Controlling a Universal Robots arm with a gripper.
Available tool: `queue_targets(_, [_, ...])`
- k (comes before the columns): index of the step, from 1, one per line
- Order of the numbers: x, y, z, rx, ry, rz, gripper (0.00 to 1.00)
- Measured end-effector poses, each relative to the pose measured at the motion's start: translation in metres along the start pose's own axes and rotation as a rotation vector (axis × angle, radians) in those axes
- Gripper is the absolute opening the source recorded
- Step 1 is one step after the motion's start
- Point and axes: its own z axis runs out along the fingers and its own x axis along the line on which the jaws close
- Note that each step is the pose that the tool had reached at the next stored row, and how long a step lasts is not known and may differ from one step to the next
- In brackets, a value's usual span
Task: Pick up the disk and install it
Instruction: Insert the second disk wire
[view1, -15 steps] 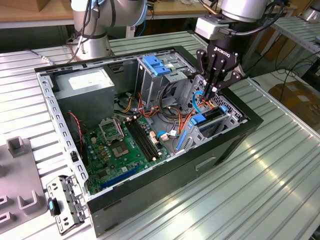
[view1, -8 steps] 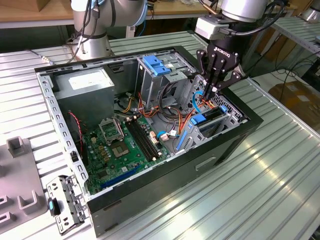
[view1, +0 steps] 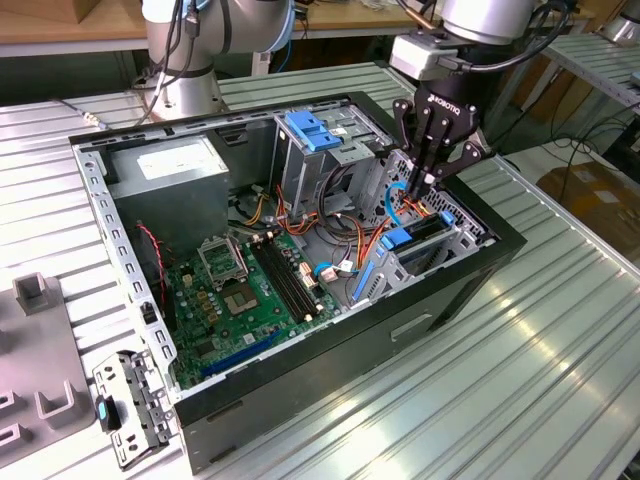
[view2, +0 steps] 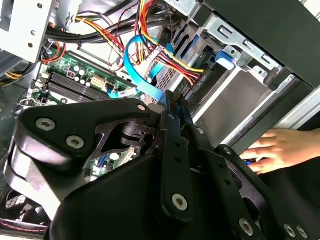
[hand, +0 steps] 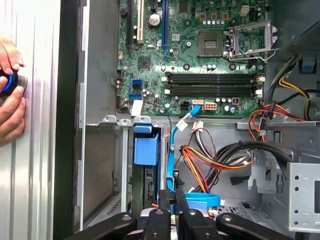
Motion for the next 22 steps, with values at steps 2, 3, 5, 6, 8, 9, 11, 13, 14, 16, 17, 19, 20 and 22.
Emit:
queue_targets(2, [0.0003, 0.0015, 0.0002, 0.0136, -0.0003, 0.001, 0.16])
queue_targets(3, [0.0005, 0.0022, 0.0004, 0.0209, -0.0004, 0.002, 0.16])
queue_targets(5, [0.0024, 0.0035, 0.0012, 0.0419, -0.0019, 0.003, 0.16])
queue_targets(6, [0.0034, 0.0038, 0.0015, 0.0495, -0.0028, 0.004, 0.16])
queue_targets(8, [0.0056, 0.0047, 0.0023, 0.06, -0.0066, 0.003, 0.16])
queue_targets(9, [0.0065, 0.0058, 0.0027, 0.063, -0.0104, 0.002, 0.16])
queue_targets(11, [0.0074, 0.0095, 0.0036, 0.0655, -0.0176, 0.0, 0.16])
queue_targets(13, [0.0076, 0.0128, 0.0042, 0.0661, -0.0183, -0.003, 0.16])
queue_targets(14, [0.0078, 0.014, 0.0043, 0.0664, -0.0182, -0.003, 0.16])
queue_targets(16, [0.0086, 0.0155, 0.0048, 0.0675, -0.0186, -0.004, 0.16])
queue_targets(17, [0.0094, 0.0155, 0.0052, 0.0685, -0.02, -0.005, 0.16])
queue_targets(19, [0.0132, 0.0159, 0.0063, 0.0725, -0.0279, -0.004, 0.16])
queue_targets(20, [0.0168, 0.0166, 0.0074, 0.076, -0.0392, -0.004, 0.16])
queue_targets(22, [0.0203, 0.0173, 0.0083, 0.0795, -0.052, -0.003, 0.16])
